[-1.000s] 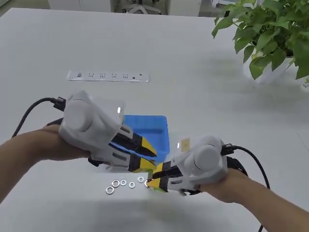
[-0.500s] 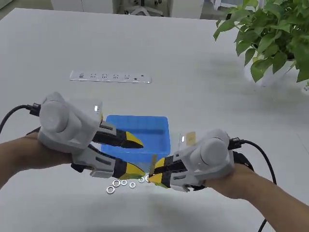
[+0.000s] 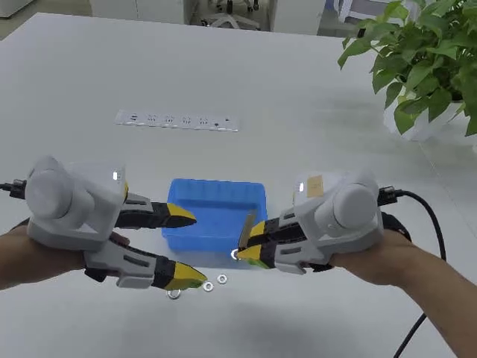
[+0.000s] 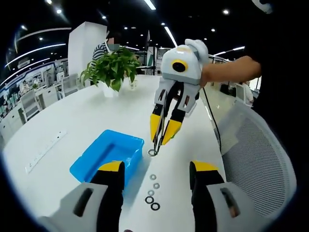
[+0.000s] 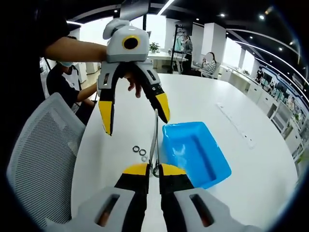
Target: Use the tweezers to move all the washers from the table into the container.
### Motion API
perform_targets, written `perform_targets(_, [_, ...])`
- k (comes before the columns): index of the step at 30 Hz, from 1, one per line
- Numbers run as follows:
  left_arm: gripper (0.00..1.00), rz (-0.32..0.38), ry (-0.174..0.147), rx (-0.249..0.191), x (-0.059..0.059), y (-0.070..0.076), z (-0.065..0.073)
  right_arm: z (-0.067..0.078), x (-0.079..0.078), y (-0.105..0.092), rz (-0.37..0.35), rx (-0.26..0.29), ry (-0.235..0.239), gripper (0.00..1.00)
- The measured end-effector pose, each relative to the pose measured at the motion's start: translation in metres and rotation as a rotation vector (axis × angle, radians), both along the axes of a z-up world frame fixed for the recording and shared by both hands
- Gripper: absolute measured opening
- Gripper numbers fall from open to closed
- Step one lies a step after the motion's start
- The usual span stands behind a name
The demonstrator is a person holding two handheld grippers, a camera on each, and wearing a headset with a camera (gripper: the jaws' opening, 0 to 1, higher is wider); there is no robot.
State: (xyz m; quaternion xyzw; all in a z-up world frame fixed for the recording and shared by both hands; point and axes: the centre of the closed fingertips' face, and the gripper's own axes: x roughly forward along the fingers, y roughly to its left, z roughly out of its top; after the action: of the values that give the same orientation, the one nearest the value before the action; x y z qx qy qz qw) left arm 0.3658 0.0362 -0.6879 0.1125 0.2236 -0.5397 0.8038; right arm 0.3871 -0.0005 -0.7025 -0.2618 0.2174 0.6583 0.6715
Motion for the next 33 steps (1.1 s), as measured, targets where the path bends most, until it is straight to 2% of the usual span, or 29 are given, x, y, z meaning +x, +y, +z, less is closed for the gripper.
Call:
perform_targets(5, [0.68,0.040,0.007,0.001,-0.001,0.008,-0.003,0.009,0.009,0.002,0.014,0.012,-0.010,0.08])
perform_targets(12, [0.75,0.099,0.004,-0.020,0.004,0.018,-0.001,0.013,0.023,0.006,0.021,0.021,-0.021,0.09])
perform_targets(18, [0.80,0.135,0.010,-0.031,0.006,0.025,0.000,0.010,0.035,0.010,0.033,0.022,-0.033,0.09])
perform_targets(26, [0.88,0.127,0.022,-0.020,-0.001,0.027,0.000,0.003,0.047,0.016,0.051,0.024,-0.039,0.09])
perform_targets(33, [0.94,0.137,0.025,-0.026,0.001,0.028,0.000,-0.007,0.057,0.018,0.062,0.023,-0.038,0.09])
